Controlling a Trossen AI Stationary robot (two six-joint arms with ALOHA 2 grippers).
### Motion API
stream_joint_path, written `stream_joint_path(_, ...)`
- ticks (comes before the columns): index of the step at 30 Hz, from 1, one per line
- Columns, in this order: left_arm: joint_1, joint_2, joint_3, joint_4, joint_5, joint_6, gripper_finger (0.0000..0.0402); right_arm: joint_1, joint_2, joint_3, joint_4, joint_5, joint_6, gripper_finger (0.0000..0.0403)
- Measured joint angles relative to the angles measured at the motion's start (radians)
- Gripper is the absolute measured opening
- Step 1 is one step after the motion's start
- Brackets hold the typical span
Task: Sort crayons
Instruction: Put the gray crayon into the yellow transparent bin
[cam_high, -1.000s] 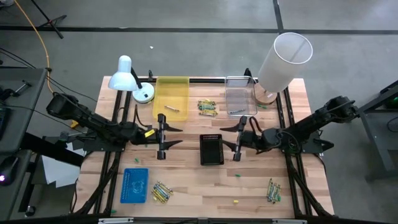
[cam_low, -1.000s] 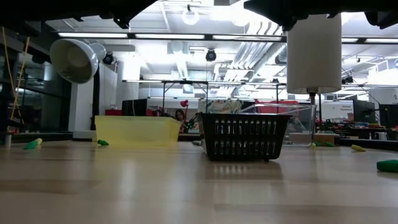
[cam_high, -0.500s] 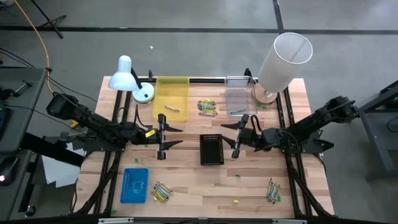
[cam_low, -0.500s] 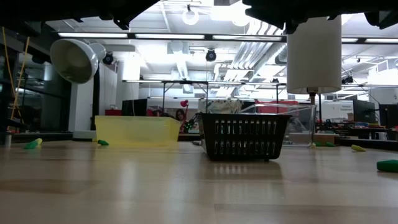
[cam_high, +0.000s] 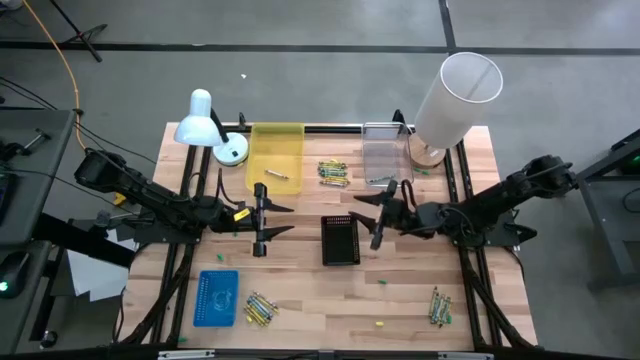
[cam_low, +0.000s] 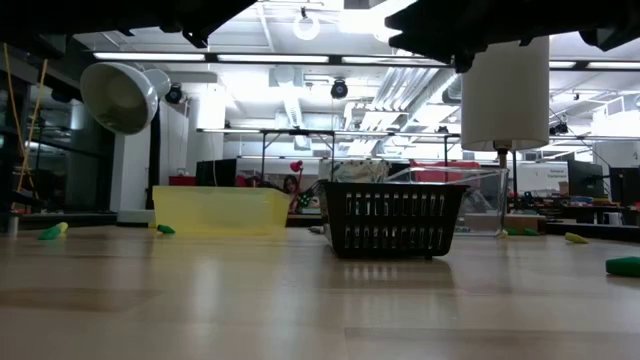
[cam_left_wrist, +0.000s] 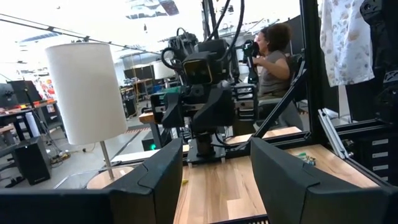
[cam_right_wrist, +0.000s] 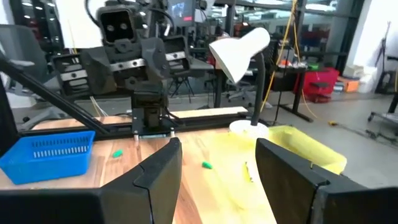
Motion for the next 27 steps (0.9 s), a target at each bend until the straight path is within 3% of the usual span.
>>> stream_joint_path(12, 0.0, 0.0, 0.0, 0.0, 0.0, -0.016, 0.0174, -0.014, 0.0, 0.0, -0.027, -0.01, 0.026, 0.0199)
stream_joint_path(21, 0.0, 0.0, 0.0, 0.0, 0.0, -0.015, 0.0174, -0.014, 0.0, 0.0, -0.028, -0.224, 0.026, 0.0199)
stream_joint_path(27, 0.004, 0.0, 0.0, 0.0, 0.0, -0.015, 0.0174, -0.014, 0.0, 0.0, -0.028, -0.226, 0.026, 0.0199)
